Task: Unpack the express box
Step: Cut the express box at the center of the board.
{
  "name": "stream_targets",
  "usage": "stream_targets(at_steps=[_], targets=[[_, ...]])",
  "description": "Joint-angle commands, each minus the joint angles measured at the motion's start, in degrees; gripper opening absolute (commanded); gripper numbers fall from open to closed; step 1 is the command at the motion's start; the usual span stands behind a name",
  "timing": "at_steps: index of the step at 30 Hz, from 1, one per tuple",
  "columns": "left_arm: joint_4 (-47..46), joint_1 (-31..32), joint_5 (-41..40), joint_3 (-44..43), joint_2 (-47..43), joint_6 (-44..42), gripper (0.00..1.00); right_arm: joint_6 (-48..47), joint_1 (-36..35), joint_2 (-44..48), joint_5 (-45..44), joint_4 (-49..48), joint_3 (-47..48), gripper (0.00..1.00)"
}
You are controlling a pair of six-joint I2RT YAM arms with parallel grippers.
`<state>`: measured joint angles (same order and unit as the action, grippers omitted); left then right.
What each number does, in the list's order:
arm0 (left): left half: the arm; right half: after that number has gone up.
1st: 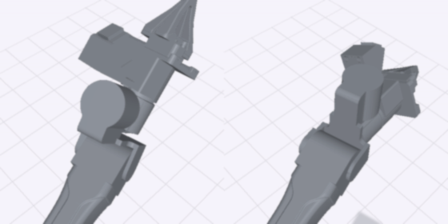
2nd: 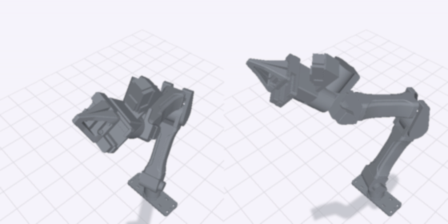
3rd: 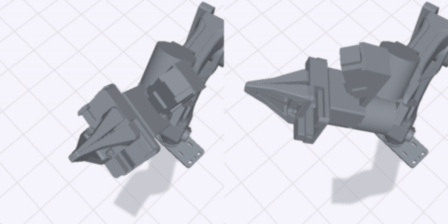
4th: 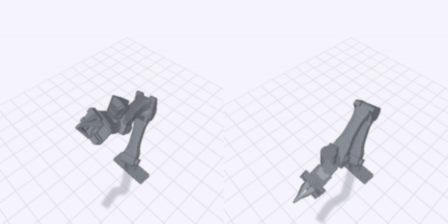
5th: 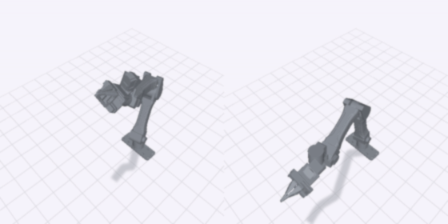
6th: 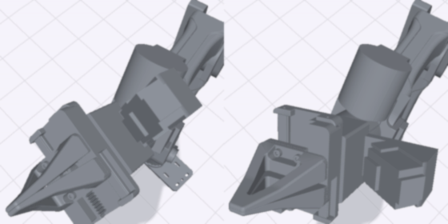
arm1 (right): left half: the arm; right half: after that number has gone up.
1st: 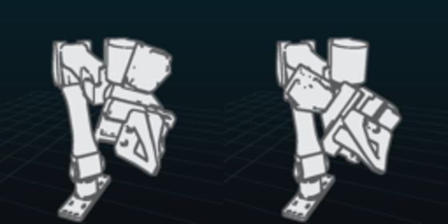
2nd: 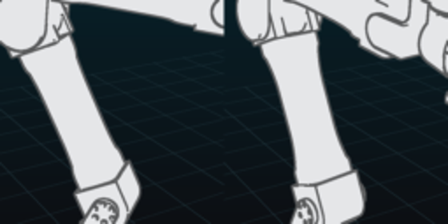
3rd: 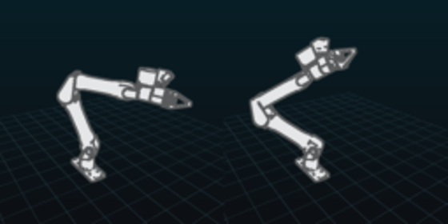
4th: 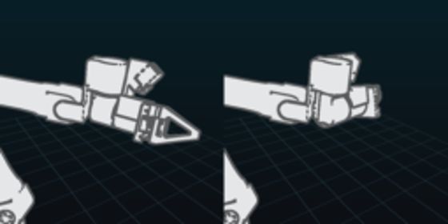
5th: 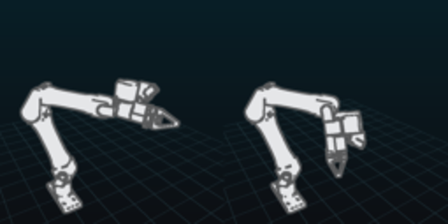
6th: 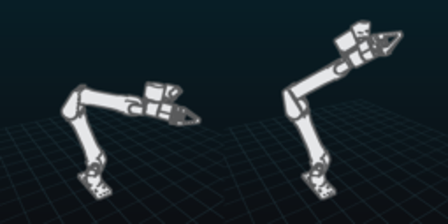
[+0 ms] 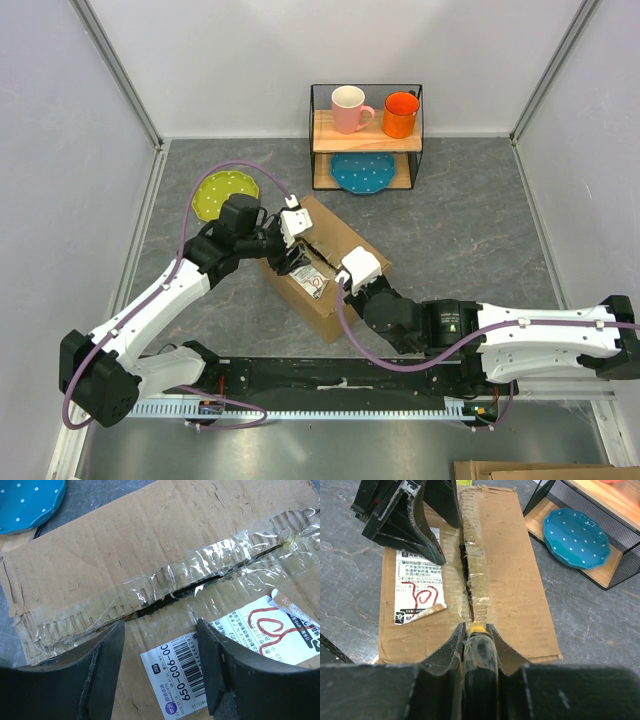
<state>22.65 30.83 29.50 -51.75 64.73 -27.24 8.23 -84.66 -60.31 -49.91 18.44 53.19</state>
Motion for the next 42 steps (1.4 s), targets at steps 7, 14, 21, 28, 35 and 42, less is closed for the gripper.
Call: stream_targets(at_steps=[7,14,21,28,35,42], targets=[[8.9,-1.0,-8.4,3.1,1.8,-3.5,0.65,-1.5,1.3,0.6,-0.1,-0.9,-0.9,0.0],[9.0,-1.0,-8.3,3.2,1.8,-3.6,0.65,-0.3,2.2,-0.1,3.1,-0.2,-1.0,0.0],[9.0,-1.0,-8.5,3.4,2.2,-3.5,0.65,1.8,2.1,-0.4,7.1,0.2,-0.5,0.0],[8.8,-1.0,-8.7,3.3,2.2,-3.3,0.65,3.5,2.3,-1.5,7.7,1.6,-1.7,0.0],[8.9,-1.0,-8.5,3.4,2.1,-3.1,0.65,5.6,2.8,-2.1,7.2,3.6,-2.6,0.0],[8.9,-1.0,-8.5,2.5,2.0,-2.9,0.66,5.9,4.3,-4.3,8.1,4.8,-2.4,0.0]])
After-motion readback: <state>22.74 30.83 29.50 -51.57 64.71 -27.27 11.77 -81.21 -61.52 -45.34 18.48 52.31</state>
